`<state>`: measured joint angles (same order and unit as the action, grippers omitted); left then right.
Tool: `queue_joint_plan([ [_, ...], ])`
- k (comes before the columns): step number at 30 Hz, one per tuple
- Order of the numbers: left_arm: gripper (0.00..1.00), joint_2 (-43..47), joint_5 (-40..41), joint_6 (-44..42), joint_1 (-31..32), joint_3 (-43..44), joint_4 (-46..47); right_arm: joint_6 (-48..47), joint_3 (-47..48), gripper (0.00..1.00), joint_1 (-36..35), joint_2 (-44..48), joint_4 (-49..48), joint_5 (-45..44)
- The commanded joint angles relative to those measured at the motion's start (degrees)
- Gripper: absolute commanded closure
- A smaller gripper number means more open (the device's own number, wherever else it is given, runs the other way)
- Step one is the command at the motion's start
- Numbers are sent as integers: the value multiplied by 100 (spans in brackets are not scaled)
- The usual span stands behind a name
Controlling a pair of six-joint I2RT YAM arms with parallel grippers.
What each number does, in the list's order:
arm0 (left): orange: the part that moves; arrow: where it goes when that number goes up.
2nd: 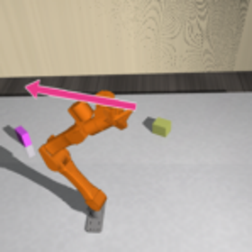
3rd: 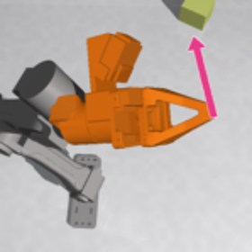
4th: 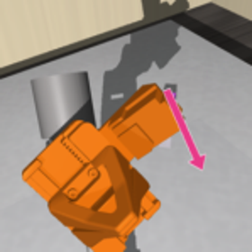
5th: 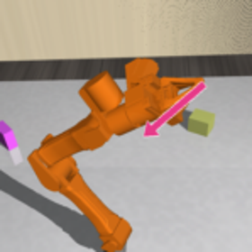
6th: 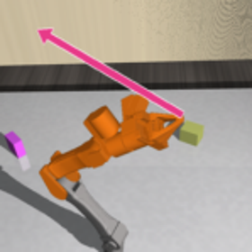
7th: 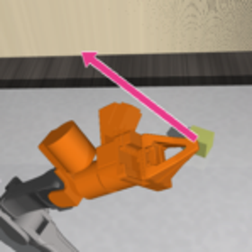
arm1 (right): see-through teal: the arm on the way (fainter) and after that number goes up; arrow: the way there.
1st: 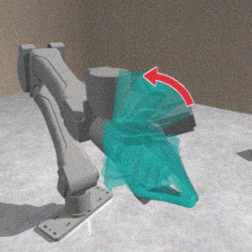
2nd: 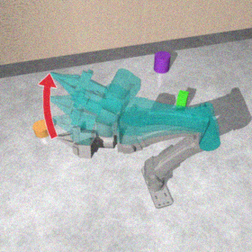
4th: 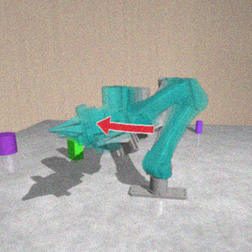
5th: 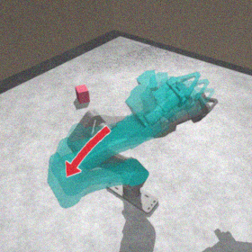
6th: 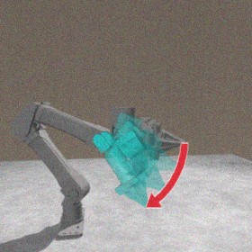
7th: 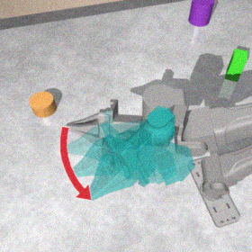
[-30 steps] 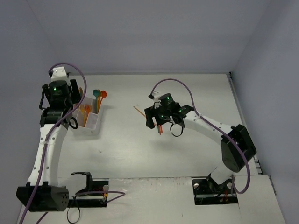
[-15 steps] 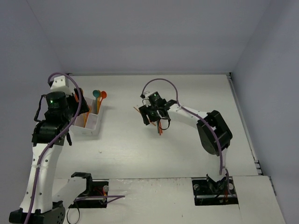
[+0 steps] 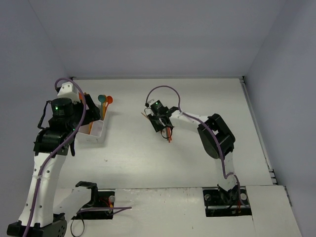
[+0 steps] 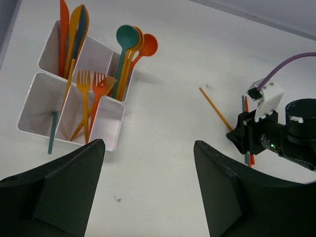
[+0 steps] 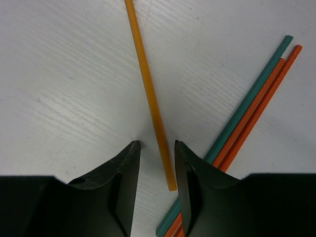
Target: Sort the eating utensils into containers
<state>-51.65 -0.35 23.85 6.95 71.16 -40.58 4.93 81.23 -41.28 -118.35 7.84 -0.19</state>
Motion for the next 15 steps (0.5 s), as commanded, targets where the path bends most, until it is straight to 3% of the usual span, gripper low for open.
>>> queue_joint_plan([
  [1, 30, -39, -211, 235, 107, 250, 181, -186, 67, 77, -328, -104, 238, -497],
  [6, 30, -116, -205, 350, 306, 278, 173, -203, -23, 99, -578, -182, 338, -553],
  [15, 30, -432, -279, 844, 834, 358, 212, -265, -238, 100, -607, 935, 298, -81],
])
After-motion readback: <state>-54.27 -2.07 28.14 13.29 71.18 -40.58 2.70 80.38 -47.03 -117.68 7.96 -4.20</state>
